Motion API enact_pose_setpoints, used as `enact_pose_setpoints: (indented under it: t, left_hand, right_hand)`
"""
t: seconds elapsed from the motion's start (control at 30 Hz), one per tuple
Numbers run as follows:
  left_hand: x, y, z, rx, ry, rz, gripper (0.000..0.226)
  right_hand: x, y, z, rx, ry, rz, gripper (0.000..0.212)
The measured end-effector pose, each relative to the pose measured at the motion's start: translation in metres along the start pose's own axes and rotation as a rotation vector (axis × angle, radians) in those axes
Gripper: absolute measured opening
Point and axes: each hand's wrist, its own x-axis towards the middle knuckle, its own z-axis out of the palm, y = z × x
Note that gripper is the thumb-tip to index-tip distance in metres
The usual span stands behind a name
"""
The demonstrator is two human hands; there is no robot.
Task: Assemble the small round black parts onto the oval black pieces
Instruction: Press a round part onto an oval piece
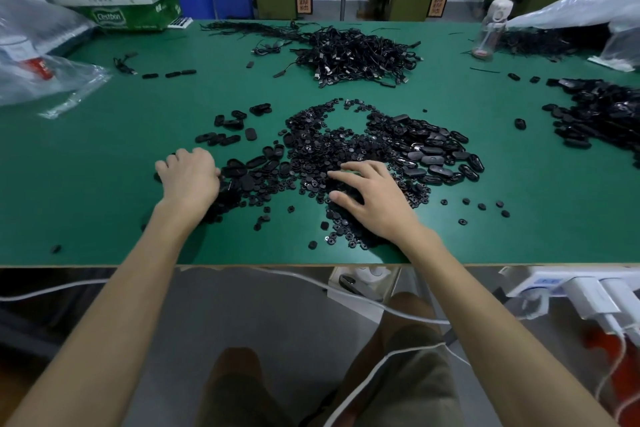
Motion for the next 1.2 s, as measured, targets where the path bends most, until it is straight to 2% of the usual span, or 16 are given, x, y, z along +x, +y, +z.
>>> enact_pose_setpoints:
  t: [0.03,0.1,0.23,0.33,0.47,0.6,0.7,1.0,1.2]
  left_hand:
    - [-0.001,0.006,0.0,-0.088,0.047,0.01,0.02]
    - [-0.005,0.019,-0.003,-0.384,0.033,0.019,0.017]
    - [-0.019,0.05,-0.011,-0.934,-0.21,0.038,0.011]
    - [-0.034,0.075,-0.005,-1.172,-0.421,0.113,0.019]
    - [-0.047,0.108,0.007,-1.273,-0.46,0.128,0.016]
    - [-0.051,0.126,0.012,-1.338,-0.453,0.121,0.028]
    - [-0.053,0.131,0.016,-1.407,-0.426,0.111,0.033]
    - [-0.05,0.138,0.028,-1.497,-0.327,0.029,0.018]
    - [-0.056,0.136,0.04,-1.498,-0.337,0.182,0.025]
  right_hand:
    - [0.0,0.0,0.001,0.005,-0.001,-0.004,0.047]
    - [0.0,-0.001,0.002,0.038,0.018,0.007,0.039]
    - [0.001,-0.001,0.002,0.075,0.069,0.048,0.024]
    - [0.001,-0.002,0.001,0.095,0.077,0.06,0.018]
    - [-0.001,-0.004,-0.001,0.085,0.124,0.047,0.011]
    - [-0.003,-0.005,-0.004,0.067,0.162,0.029,0.004]
    - [-0.004,-0.006,-0.006,0.079,0.212,0.04,0.006]
    - [-0.004,-0.004,-0.007,0.212,0.319,0.157,0.018]
    - [-0.006,-0.002,-0.01,0.359,0.413,0.188,0.006]
